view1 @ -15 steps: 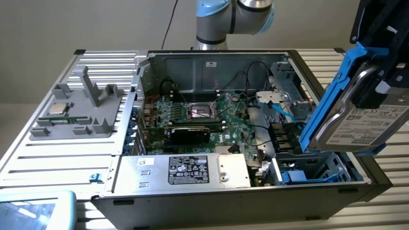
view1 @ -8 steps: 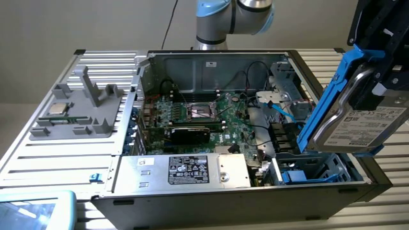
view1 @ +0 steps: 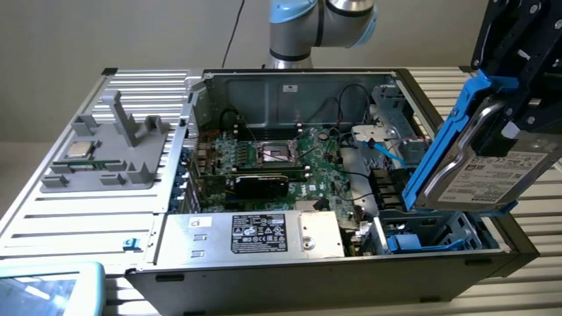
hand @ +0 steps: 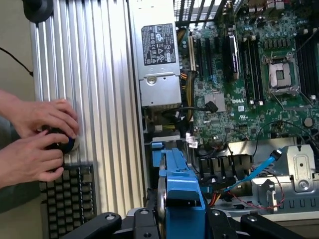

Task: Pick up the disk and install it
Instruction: 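Insert the disk into the insertion slot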

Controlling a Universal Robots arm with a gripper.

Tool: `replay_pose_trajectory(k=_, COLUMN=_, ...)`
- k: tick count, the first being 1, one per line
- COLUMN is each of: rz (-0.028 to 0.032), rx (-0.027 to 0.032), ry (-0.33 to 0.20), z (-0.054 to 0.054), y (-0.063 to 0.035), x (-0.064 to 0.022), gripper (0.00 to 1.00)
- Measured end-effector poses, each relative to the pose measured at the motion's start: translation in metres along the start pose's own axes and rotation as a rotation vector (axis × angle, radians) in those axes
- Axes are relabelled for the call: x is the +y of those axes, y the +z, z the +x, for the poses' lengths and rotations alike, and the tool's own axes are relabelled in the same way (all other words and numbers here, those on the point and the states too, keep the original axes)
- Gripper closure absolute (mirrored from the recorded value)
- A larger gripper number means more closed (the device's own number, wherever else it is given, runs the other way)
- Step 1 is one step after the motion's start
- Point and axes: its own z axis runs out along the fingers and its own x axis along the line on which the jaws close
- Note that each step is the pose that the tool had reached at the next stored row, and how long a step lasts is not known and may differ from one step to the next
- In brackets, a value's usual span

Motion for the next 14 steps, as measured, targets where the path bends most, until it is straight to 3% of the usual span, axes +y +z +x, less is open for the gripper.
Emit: replay_pose_trajectory(k=14, rz=-0.0004, rx=-0.0143, ry=-0.001, z=0.0, y=0.0256, x=0.0032, gripper=0.63)
